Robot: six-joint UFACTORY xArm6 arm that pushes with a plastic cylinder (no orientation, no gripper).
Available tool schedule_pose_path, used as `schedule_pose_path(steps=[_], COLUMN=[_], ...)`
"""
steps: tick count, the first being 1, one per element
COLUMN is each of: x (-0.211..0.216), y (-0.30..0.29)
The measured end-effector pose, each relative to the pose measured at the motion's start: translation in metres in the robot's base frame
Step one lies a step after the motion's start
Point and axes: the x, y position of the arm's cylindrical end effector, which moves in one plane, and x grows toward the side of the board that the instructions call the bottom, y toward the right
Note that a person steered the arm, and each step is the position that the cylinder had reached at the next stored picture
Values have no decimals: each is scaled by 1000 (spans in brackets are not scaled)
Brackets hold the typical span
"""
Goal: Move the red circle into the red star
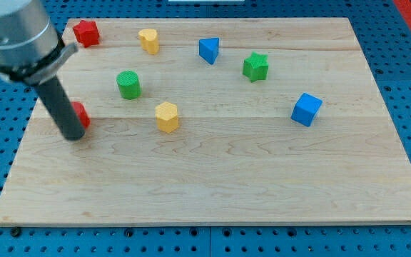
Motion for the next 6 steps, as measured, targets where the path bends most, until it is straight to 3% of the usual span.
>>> schedule_pose_path(steps=[2, 4, 5, 6], x=[-135, -93, -147, -167], y=[-10, -39, -44, -45])
